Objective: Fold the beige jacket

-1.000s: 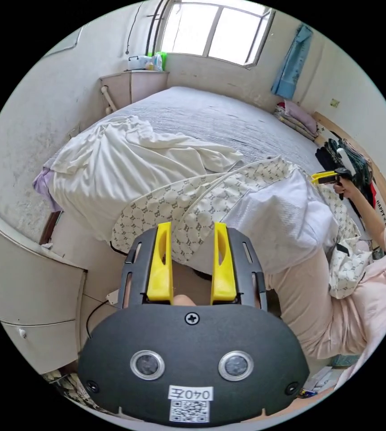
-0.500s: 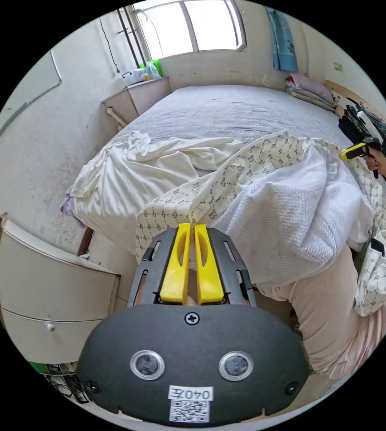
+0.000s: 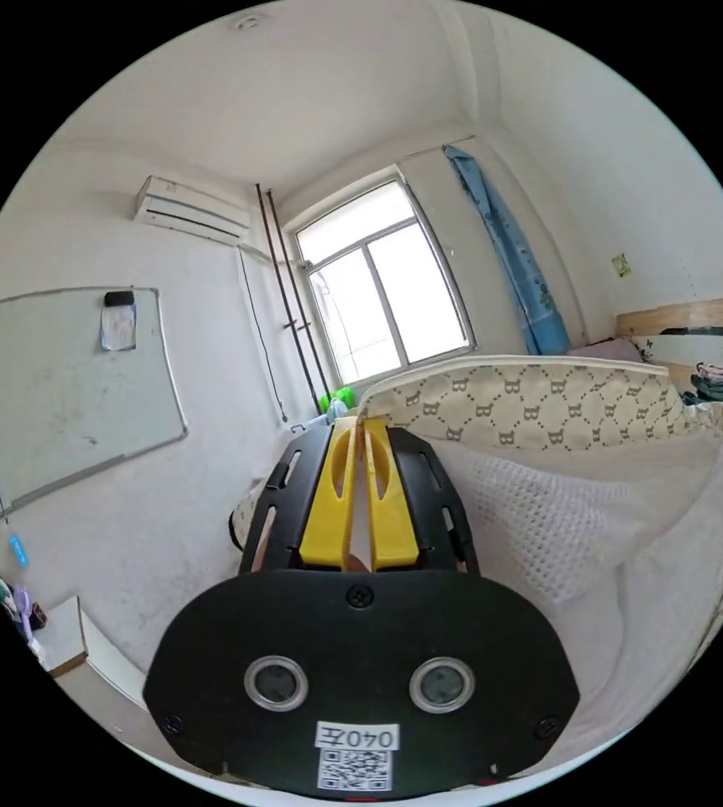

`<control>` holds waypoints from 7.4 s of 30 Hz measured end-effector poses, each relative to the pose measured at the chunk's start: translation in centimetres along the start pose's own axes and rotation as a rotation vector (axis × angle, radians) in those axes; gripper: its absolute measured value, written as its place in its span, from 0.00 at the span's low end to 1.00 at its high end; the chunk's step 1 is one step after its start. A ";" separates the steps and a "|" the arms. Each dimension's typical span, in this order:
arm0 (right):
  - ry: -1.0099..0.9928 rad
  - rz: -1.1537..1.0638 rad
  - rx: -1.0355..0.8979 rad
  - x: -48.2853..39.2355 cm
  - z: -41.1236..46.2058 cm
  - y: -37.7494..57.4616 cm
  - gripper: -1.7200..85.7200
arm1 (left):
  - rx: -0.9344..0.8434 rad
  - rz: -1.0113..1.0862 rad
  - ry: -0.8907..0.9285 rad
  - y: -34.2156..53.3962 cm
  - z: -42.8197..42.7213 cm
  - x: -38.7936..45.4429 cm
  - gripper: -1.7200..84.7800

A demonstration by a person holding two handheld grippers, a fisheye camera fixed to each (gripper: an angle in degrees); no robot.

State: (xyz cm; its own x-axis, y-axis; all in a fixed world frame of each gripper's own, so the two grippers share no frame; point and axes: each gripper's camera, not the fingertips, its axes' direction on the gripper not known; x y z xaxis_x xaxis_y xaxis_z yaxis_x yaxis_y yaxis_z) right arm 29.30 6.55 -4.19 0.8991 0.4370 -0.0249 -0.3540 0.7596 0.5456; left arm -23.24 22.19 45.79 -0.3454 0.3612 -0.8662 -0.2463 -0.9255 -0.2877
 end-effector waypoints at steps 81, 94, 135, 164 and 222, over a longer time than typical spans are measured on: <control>0.379 0.171 -0.786 11.8 -13.2 44.1 0.14 | -0.776 0.590 0.659 27.9 -19.7 23.4 0.11; 0.431 0.066 -0.773 8.0 -7.5 48.0 0.05 | -0.791 0.584 0.776 27.9 -19.4 23.8 0.01; 0.810 -0.195 -1.022 6.7 13.7 31.7 0.12 | -1.051 -0.016 0.745 17.7 10.9 12.2 0.09; 0.396 0.009 -0.592 10.6 7.4 14.2 0.08 | -1.047 -0.040 0.899 6.8 30.5 22.4 0.11; 0.275 -0.119 -0.771 -5.6 4.0 25.9 0.02 | -0.968 0.480 0.446 19.0 -12.5 31.8 0.01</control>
State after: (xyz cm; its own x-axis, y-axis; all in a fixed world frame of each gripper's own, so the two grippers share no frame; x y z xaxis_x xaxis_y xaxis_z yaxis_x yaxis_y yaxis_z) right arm 16.12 21.79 13.45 0.8821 0.3588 -0.3054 -0.4276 0.8818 -0.1991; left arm -27.61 14.63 7.72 0.1806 0.0566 -0.9819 0.6829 -0.7257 0.0838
